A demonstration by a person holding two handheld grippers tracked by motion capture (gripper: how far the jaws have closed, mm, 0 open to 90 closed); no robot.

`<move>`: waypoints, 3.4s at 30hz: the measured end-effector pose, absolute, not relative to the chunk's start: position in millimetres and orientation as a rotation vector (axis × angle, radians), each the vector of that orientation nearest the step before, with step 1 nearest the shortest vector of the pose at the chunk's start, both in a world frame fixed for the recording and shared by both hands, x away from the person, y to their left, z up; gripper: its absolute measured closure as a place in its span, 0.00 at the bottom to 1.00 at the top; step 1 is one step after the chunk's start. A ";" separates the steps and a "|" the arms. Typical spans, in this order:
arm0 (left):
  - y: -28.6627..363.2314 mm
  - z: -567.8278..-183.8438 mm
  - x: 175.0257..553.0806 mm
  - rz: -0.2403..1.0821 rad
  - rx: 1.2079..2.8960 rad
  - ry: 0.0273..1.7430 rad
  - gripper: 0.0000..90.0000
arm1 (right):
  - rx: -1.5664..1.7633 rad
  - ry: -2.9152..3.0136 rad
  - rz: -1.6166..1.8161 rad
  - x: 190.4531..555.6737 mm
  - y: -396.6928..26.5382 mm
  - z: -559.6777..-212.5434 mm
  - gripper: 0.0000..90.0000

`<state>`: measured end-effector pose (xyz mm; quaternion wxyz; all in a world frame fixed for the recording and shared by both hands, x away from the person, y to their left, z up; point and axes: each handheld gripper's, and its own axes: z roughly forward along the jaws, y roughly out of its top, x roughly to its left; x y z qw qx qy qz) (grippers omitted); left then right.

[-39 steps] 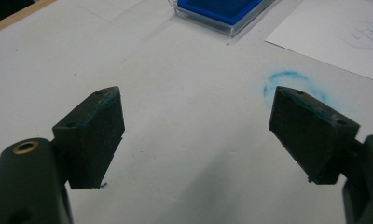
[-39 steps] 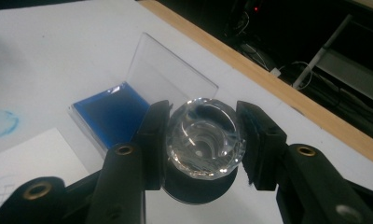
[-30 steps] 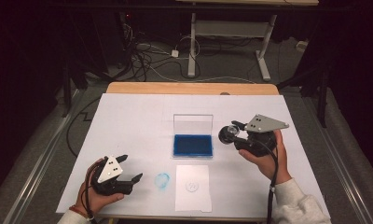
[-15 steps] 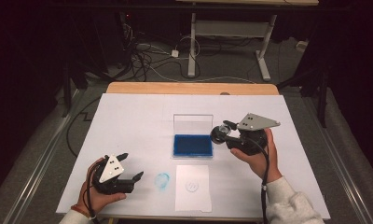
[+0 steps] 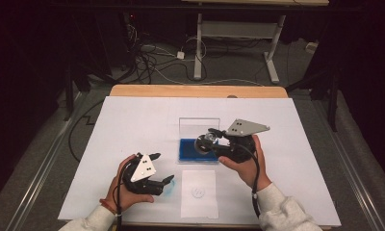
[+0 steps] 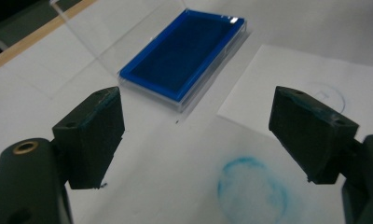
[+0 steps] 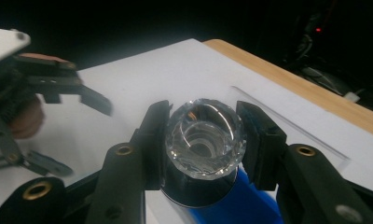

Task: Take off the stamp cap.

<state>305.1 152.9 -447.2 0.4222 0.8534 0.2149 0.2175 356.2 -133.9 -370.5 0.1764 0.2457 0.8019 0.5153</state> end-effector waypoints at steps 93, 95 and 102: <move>110.9 -441.9 310.3 0.379 2.190 0.397 0.41 | 0.632 2.337 1.571 312.1 -107.0 -404.3 0.63; 110.5 -442.7 310.1 0.370 2.188 0.400 0.41 | 0.633 2.329 1.577 311.3 -107.5 -405.1 0.63; 111.6 -444.4 310.5 0.348 2.189 0.393 0.41 | 0.635 2.320 1.584 309.4 -107.1 -408.2 0.63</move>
